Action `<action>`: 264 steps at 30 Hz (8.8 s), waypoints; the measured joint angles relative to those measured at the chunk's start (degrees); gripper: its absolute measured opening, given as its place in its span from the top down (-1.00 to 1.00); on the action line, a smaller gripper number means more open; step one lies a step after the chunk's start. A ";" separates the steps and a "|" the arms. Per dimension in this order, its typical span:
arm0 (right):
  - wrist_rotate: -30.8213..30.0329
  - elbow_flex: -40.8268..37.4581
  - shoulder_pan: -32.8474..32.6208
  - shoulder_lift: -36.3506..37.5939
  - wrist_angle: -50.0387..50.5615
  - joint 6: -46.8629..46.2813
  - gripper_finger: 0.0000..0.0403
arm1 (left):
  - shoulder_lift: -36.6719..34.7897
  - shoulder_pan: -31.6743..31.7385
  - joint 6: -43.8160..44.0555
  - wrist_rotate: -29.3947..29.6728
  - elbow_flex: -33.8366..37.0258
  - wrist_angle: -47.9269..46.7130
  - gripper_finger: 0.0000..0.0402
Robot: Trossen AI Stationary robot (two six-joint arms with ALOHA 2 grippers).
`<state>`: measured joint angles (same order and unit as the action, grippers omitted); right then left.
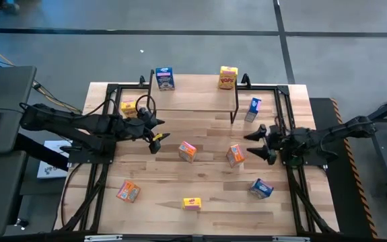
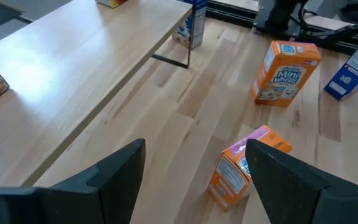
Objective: Stack cereal on shelf
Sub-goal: Put the top right orange cereal box on the shelf
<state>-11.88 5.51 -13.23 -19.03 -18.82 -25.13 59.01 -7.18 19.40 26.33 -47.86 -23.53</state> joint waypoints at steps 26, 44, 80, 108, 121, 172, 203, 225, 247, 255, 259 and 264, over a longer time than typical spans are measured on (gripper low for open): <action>-5.66 49.73 2.71 -39.64 70.37 -39.59 -0.58 | 0.12 0.02 -3.11 1.49 0.00 -0.14 -0.34; -0.60 56.14 1.51 -58.34 76.44 -46.73 -0.58 | 0.12 0.02 -4.66 1.49 -0.02 -0.13 -0.34; 3.44 56.16 -0.07 -65.08 75.94 -43.69 0.07 | 0.12 0.00 -4.62 1.49 -0.04 -0.15 -0.34; 0.55 71.65 2.36 -65.00 76.64 -22.59 0.31 | 0.12 0.02 -4.59 1.49 -0.04 0.18 -0.34; -7.87 87.64 13.99 -65.00 72.24 11.96 0.31 | 0.13 0.02 -4.59 1.49 -0.07 1.56 -0.34; 1.05 97.16 35.76 -80.63 65.62 61.17 0.31 | 0.12 0.02 -4.55 2.97 -0.07 1.56 -0.34; 2.49 97.16 30.97 -80.63 69.65 61.44 0.31 | 0.14 1.29 -25.99 11.46 0.00 17.03 -0.34; 1.10 97.17 29.30 -80.63 70.62 59.65 0.31 | 0.14 4.75 -26.06 3.17 0.00 17.36 -0.44; 2.99 97.18 19.80 -80.63 70.98 54.48 0.31 | 0.27 6.69 -20.92 -5.17 -0.82 19.73 -0.59; 4.80 97.18 18.26 -80.63 72.36 53.39 0.31 | 3.53 7.21 -19.46 -5.13 -11.62 10.83 -0.59; 6.33 97.18 18.32 -80.63 72.15 52.09 0.31 | 7.70 7.21 -19.59 -5.18 -17.44 3.00 -0.59; 6.34 97.18 18.32 -80.63 71.15 51.88 0.31 | 11.93 7.21 -22.74 -5.16 -20.46 -0.94 -0.59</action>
<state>-5.54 102.69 5.08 -99.66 52.33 26.74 70.94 0.03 -3.34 21.17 -68.31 -24.47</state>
